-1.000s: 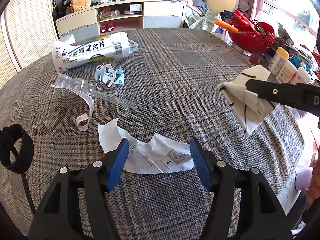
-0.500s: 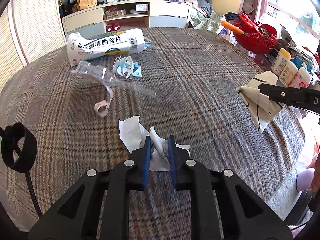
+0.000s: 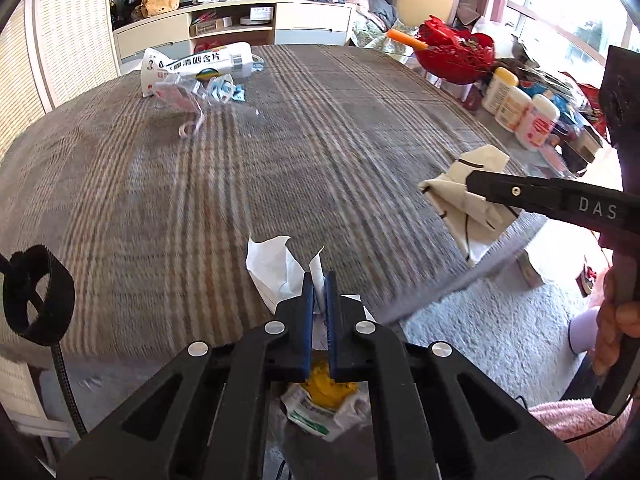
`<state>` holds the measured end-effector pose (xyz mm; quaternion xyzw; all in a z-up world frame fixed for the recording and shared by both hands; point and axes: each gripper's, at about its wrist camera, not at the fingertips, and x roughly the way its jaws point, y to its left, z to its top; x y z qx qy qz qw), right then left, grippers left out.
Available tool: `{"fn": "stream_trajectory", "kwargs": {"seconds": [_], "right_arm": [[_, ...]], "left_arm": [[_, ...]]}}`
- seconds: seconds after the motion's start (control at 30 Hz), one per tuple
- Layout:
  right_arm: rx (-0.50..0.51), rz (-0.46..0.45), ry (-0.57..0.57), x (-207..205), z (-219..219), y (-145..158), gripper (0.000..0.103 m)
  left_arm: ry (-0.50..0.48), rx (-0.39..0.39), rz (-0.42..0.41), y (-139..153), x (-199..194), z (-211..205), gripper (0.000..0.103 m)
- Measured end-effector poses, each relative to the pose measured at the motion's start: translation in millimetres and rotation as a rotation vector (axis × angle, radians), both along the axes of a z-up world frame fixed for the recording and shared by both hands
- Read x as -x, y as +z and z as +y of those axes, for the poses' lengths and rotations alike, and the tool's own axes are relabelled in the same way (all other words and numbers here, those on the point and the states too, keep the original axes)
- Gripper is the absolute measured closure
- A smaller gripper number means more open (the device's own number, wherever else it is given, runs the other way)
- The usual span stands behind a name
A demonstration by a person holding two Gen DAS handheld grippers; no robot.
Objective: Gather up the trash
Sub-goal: 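Drop the tissue into the bin with the left gripper while the right gripper drops the paper bag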
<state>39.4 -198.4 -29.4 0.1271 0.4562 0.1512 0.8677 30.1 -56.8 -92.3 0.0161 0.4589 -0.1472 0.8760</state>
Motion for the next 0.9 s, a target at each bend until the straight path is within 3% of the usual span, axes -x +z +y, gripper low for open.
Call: {"fn": "stream_trajectory", "kwargs": {"seconds": [0.27,0.43,0.73,0.9], "right_arm": [[-0.012,-0.028,0.037,63,10,-8,0.091],[0.007,0.003,0.035,90,15,-29,0.091],[0.041,0.098,0.008,114,31,-84,0.09],[0.075,0.139,-0.007,112,37,-100,0.09]], "left_arm": [[-0.006,0.079,-0.025,-1,66,1,0.099],[-0.004,0.074,-0.024,-12,96,4,0.099],[0.043,0.106,0.126,-74,123,12,0.099],[0.044,0.071,0.198,-102,122,6,0.099]]}}
